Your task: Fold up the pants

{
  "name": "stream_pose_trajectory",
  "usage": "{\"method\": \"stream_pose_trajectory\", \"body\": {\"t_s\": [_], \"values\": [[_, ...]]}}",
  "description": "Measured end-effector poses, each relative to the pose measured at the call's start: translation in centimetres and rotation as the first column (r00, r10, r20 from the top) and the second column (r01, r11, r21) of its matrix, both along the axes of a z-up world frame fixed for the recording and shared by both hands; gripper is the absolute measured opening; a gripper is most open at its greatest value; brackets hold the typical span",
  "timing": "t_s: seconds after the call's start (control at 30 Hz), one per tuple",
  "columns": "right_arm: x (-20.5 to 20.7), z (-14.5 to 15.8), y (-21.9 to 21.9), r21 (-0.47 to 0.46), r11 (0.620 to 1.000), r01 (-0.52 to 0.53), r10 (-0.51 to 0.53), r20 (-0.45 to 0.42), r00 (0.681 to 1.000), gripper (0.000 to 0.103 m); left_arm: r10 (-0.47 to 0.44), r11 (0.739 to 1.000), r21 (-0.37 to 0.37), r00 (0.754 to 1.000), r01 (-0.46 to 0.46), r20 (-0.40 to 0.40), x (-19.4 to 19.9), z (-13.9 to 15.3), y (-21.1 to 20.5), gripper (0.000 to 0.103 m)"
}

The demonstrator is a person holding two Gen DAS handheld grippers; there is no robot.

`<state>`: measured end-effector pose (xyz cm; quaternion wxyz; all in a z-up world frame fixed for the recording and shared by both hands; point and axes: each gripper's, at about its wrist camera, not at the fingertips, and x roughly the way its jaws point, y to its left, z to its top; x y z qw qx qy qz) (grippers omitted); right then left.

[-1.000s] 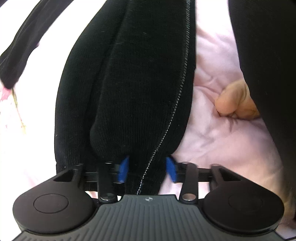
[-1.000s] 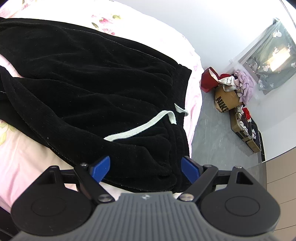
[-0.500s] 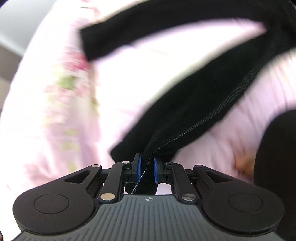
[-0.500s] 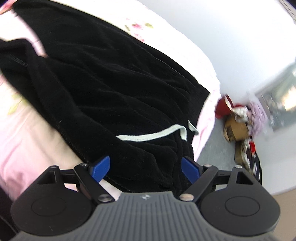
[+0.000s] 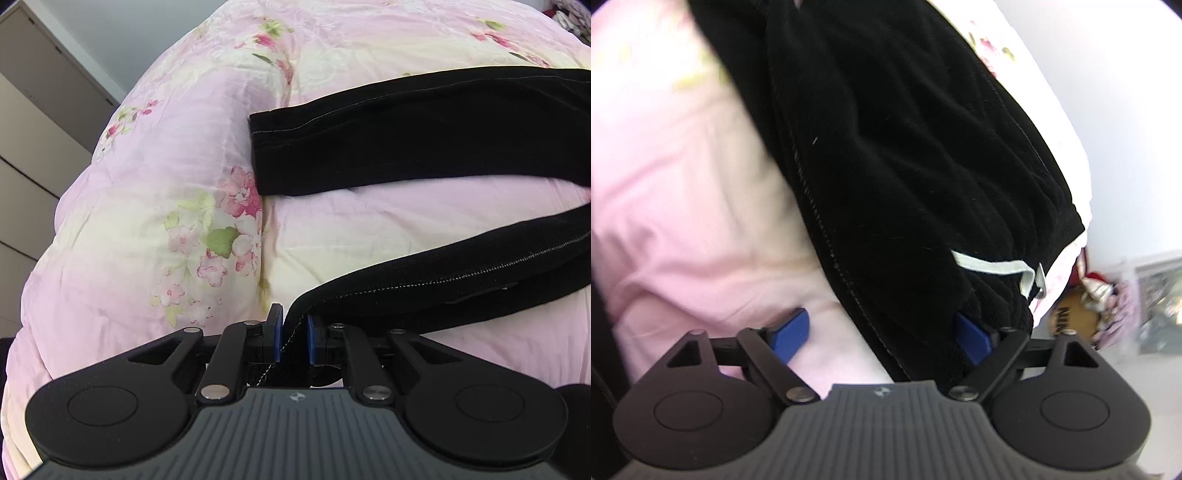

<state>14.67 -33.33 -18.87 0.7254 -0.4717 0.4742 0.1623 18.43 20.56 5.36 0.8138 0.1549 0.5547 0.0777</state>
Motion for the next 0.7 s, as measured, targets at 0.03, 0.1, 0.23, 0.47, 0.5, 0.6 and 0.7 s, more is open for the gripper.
{"method": "stream_pose_trajectory", "body": {"t_s": [0.03,0.1,0.23,0.47,0.5,0.6,0.7], "values": [[-0.1,-0.6,0.1,-0.010,1.000,-0.010,0.010,0.009,1.000,0.088,0.010,1.000,0.000,1.000,-0.010,-0.010,0.0,-1.2,-0.1,0.015],[-0.1,-1.0,0.0,-0.002,1.000,-0.005,0.005,0.026,1.000,0.086,0.011,1.000,0.009,1.000,-0.011,-0.024,0.4,-3.0,0.5,0.015],[-0.4,-0.3,-0.1,-0.038,0.999,0.000,0.004,0.093,0.996,0.042,0.017,1.000,0.009,0.999,-0.016,-0.029,0.4,-3.6,1.0,0.015],[-0.5,5.2,-0.5,0.038,0.997,0.066,-0.074,0.271,0.960,0.021,0.037,0.999,0.028,0.999,-0.037,0.000,0.5,-3.1,1.5,0.015],[-0.2,6.1,-0.4,0.053,0.996,0.077,-0.089,0.295,0.951,0.020,0.044,0.998,0.033,0.999,-0.044,0.010,0.6,-2.8,1.5,0.015],[0.9,8.5,-0.1,0.090,0.990,0.111,-0.135,0.348,0.928,0.019,0.066,0.997,0.041,0.997,-0.068,0.049,1.2,-1.8,1.7,0.015],[3.2,10.2,0.2,0.124,0.980,0.158,-0.193,0.363,0.912,0.019,0.065,0.996,0.062,0.994,-0.071,0.090,2.5,-0.9,1.5,0.015]]}}
